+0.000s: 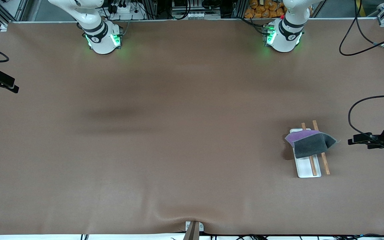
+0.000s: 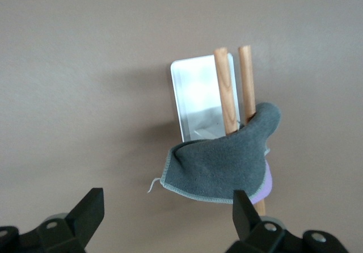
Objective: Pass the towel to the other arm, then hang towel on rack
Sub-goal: 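Open the left gripper and withdraw it from the rack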
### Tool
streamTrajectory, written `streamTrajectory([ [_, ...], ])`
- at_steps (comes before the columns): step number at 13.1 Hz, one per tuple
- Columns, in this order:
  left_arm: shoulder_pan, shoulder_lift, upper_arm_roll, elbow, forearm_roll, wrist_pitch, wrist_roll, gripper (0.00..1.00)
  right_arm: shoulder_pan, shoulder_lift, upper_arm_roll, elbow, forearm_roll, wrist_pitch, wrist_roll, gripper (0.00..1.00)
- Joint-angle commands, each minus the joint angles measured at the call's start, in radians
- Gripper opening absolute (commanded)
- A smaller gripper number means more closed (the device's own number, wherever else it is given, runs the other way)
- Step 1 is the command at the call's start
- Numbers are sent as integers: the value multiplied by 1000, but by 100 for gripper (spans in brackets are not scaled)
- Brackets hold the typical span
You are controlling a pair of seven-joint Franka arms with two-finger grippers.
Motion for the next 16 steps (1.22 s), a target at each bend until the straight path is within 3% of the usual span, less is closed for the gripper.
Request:
streamTrajectory([
  [1,-5,-101,-16,-16,20,-37,-3,100,-25,-18,5,-10,16,1,21,100],
  [4,-30,-186,-20,-16,22,-100,-92,100,-30,-15,5,-13,18,-1,21,100],
  [8,-53,-289,-85,-16,23,-161,-296,100,-60,-6,5,-13,39,7,9,100],
  [16,-55,-427,-112,-19,25,-290,-431,100,-51,-4,7,-14,53,8,3,100],
])
